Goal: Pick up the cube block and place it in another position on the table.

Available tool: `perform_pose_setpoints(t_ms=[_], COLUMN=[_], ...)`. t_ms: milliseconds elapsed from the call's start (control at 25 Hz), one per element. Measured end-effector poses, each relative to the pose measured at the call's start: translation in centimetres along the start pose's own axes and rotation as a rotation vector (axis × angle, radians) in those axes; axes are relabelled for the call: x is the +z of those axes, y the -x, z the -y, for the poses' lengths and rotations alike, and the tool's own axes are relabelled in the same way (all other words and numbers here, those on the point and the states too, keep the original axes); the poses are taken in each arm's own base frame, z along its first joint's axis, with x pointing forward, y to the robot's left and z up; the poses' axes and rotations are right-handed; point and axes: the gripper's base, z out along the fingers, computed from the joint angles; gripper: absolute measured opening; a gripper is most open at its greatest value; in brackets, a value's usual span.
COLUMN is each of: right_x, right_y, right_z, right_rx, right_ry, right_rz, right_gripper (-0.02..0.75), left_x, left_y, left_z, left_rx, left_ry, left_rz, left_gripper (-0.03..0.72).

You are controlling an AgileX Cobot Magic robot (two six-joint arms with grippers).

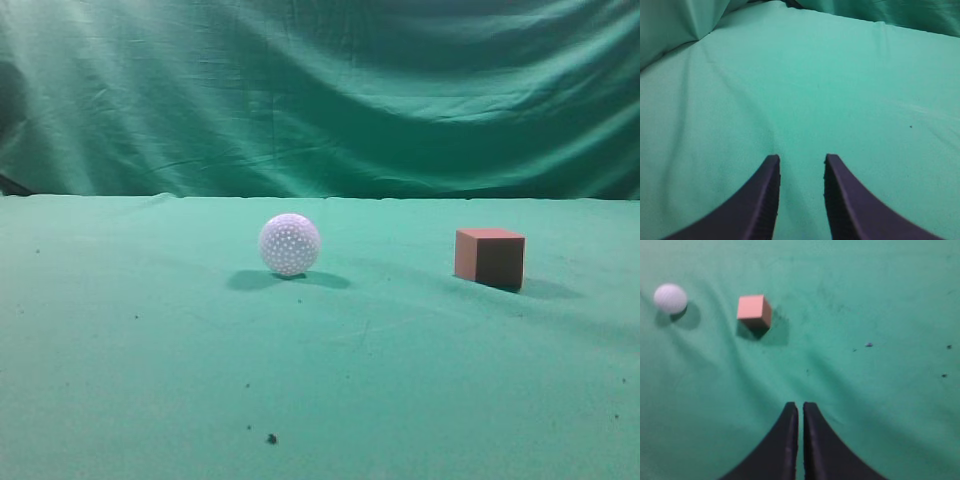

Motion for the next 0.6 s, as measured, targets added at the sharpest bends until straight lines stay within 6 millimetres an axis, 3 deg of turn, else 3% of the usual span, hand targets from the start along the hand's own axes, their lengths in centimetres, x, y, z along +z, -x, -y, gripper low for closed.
perform_pose_setpoints(t_ms=[240,600], right_x=[2.0,7.5], right_y=[4.1,7.5], right_z=[-2.5,-6.2], right_rx=[-0.134,-0.32], right_ry=[0.076,-0.046], right_rz=[-0.196,-0.373], right_gripper=[0.0,0.0], left_x=[0.0,0.0], left_y=[0.0,0.0], left_z=[0.0,0.0], left_rx=[0.0,0.0], left_ry=[0.0,0.0], left_rz=[0.0,0.0], left_gripper=[0.235,0.235])
